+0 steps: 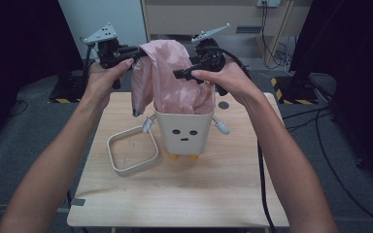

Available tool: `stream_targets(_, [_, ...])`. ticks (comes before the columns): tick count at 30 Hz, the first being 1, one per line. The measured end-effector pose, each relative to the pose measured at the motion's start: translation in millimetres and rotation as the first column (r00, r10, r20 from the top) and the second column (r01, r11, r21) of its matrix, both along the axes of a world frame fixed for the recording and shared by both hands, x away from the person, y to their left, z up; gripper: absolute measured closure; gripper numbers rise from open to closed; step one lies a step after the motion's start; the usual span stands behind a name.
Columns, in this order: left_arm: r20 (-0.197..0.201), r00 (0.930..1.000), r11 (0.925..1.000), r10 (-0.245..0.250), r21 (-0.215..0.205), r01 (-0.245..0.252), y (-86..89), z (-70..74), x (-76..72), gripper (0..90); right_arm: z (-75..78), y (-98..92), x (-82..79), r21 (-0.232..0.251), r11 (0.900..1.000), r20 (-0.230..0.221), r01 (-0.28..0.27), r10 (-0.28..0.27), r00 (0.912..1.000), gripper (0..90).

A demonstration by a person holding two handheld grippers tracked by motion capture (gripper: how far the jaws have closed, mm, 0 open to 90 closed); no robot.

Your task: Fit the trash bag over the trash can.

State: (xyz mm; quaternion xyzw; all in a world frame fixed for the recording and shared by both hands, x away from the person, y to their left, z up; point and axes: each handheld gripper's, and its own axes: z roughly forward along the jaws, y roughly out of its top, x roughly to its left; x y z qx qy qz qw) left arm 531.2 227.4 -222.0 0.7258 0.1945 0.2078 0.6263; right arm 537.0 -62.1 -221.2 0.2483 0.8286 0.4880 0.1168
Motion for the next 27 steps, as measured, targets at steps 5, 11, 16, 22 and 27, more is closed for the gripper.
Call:
stream_targets(5, [-0.005,0.9999,0.9999,-0.009,0.012,0.009,-4.2,-1.5,-1.0,88.5,-1.6,-1.3,4.8,0.011,1.0,0.023,0.013,-0.014,0.9997,61.7])
stream_targets(11, [-0.008,0.9999,0.9996,-0.01,0.026,0.01,-5.0,-2.8,-2.8,88.2,-3.6,-4.3,8.7,0.016,1.0,0.007,0.024,-0.024,0.9997,87.0])
stream_targets(16, [-0.008,1.0,0.9993,0.0,0.036,0.0,-5.0,-5.8,-5.8,82.1,-4.5,-5.5,10.7,0.023,0.999,-0.004,0.024,-0.023,0.9997,90.0])
stream_targets(22, [0.019,0.9978,0.9961,0.064,0.06,-0.065,-4.8,-11.0,-13.3,56.4,-5.7,-10.0,12.6,0.038,0.999,-0.014,0.028,-0.028,0.9995,90.0])
stream_targets(27, [0.029,0.995,0.9949,0.095,0.03,-0.096,0.1,-12.4,-19.8,41.6,-7.4,-14.3,13.9,0.052,0.998,-0.023,0.037,-0.035,0.9991,90.0])
